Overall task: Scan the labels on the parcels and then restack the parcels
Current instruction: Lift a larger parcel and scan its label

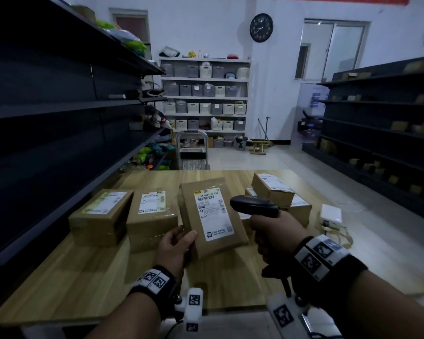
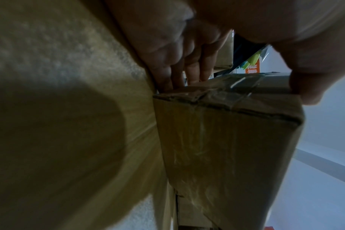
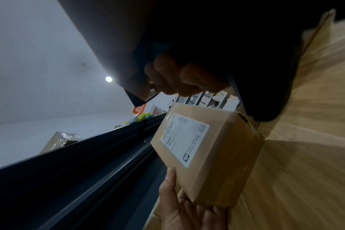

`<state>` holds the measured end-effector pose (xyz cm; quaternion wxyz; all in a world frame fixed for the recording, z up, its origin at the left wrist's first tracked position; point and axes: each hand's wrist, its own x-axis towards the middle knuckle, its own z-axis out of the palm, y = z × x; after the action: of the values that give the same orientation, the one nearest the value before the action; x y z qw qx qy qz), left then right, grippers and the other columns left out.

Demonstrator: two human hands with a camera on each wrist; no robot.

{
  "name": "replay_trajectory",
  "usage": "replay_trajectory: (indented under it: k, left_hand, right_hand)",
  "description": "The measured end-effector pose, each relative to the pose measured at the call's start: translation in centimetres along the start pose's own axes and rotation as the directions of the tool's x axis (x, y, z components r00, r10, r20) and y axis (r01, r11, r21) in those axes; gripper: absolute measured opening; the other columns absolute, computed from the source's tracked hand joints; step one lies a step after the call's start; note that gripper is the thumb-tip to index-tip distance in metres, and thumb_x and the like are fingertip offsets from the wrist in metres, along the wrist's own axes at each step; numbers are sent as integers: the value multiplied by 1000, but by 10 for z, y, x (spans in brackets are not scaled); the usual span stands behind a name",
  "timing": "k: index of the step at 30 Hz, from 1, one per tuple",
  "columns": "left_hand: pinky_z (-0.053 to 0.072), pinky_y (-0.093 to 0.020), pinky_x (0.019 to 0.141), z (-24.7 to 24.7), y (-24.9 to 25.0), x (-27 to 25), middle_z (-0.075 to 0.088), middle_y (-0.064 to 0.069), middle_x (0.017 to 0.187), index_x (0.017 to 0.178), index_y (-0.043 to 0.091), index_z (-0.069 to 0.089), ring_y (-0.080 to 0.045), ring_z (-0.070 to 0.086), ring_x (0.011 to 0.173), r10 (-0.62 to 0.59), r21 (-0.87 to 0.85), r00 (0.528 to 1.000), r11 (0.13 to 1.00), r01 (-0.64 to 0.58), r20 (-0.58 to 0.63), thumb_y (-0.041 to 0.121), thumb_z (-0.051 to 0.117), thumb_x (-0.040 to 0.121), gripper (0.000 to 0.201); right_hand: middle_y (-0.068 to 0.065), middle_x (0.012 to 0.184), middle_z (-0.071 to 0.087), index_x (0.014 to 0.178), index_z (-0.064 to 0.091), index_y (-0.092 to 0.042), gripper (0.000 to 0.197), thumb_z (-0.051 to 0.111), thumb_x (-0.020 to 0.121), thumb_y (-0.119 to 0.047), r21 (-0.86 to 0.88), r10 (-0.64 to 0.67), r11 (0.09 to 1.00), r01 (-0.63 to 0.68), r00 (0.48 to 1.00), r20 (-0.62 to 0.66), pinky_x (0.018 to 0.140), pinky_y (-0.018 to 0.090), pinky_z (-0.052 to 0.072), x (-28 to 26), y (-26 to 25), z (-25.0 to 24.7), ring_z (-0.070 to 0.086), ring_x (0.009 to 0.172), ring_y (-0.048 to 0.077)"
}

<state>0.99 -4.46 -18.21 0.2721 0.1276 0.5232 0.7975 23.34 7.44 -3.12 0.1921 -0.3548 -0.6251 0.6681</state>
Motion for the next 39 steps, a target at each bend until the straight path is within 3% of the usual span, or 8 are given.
replay_trajectory:
  k: [6,10,13,22,31,34,37,39]
  left_hand:
    - [63,-61,102,-2,-1,2,82,-13,126,145,13,64,-36,80,114,28,9,999,1000,-28,20,45,110,44,116]
    - [63,-60,101,-6,-6,6,81,-13,129,146,16,63,-37,79,116,34,12,999,999,-34,21,59,110,25,137]
    - [65,-57,96,-4,-4,7,81,-14,128,148,15,61,-38,79,116,16,14,1000,1000,-17,18,48,107,40,122]
    - [62,-50,93,-2,-2,6,81,-22,125,140,3,64,-39,79,112,-14,-12,1000,1000,15,14,5,75,99,42]
    - [65,-55,87,8,7,-5,82,-24,119,140,7,65,-43,81,104,-42,39,999,998,42,-5,16,78,95,47]
    - [63,-53,89,32,31,-11,83,-23,114,128,3,72,-39,83,98,-2,65,1000,998,1,5,31,86,79,58]
    - [61,-45,80,61,58,-5,84,-21,110,120,7,76,-36,81,93,-18,47,1000,999,18,-4,33,76,97,35]
    - [61,-45,79,80,71,10,82,-19,112,124,9,76,-35,77,100,-71,54,996,996,74,-50,44,76,97,43]
  right_hand:
    - [8,64,51,96,69,-8,22,79,87,-25,339,34,939,-60,996,83,55,34,45,16,18,-14,48,50,24]
    - [8,74,63,78,70,-10,28,71,92,-34,582,58,808,-98,994,88,75,41,54,37,39,-24,62,68,28]
    - [15,84,73,82,69,-7,33,65,96,-37,691,98,719,-77,995,10,96,49,48,56,54,-35,67,84,34]
    - [14,85,73,79,70,-8,42,68,94,-46,765,154,636,-98,988,-2,84,49,54,86,96,-58,70,82,34]
    - [16,96,77,84,68,-9,40,69,93,-47,788,142,609,-89,990,2,89,51,54,89,99,-61,71,95,36]
    - [15,89,74,82,69,-8,40,73,88,-47,797,132,597,-94,991,18,86,50,55,91,100,-62,70,86,35]
    - [11,76,65,82,69,-9,39,76,85,-47,804,126,586,-104,991,37,78,48,57,94,101,-63,64,74,32]
    - [9,69,55,84,66,-9,39,72,91,-47,816,117,568,-111,992,53,76,47,54,94,102,-63,57,68,30]
